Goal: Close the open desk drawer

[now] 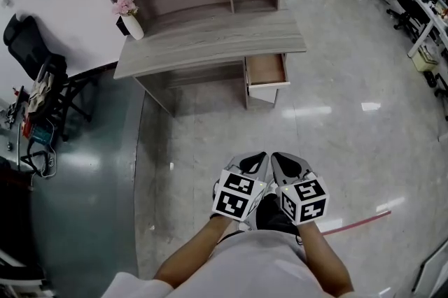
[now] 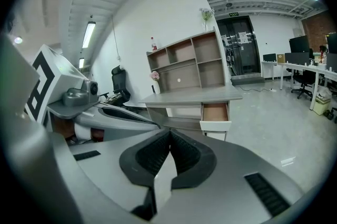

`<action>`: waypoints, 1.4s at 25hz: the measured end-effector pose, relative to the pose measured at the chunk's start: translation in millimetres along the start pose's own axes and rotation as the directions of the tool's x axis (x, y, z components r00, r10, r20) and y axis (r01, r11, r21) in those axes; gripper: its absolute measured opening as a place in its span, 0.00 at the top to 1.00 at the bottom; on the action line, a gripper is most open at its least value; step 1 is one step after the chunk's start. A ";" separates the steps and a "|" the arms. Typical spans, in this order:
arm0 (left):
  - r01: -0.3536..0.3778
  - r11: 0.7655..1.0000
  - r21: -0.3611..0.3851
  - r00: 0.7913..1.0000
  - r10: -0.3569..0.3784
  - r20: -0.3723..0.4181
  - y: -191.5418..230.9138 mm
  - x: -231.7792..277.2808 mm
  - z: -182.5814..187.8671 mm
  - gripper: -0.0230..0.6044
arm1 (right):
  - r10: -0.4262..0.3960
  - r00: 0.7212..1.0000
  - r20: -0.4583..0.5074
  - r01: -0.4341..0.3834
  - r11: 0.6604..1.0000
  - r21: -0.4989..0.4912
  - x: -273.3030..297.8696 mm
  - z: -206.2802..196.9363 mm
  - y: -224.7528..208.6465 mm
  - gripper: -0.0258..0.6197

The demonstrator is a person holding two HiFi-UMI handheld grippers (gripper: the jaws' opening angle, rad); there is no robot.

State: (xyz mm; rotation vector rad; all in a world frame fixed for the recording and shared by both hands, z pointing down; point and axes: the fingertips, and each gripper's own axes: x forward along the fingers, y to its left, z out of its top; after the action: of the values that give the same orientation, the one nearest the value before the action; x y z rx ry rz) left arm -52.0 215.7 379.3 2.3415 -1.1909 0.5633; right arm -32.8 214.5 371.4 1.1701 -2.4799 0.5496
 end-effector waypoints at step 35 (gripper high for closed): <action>-0.079 0.997 0.017 0.992 0.080 -0.096 74.4 151.1 102.1 0.96 | 0.094 0.996 0.003 -0.094 0.993 0.073 108.0 73.1 -155.7 0.96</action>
State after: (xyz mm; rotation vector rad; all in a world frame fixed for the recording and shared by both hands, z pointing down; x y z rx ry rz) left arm -15.8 22.6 393.2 2.2578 -1.2436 0.7054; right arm 14.5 17.7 388.4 1.0832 -2.5441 0.6714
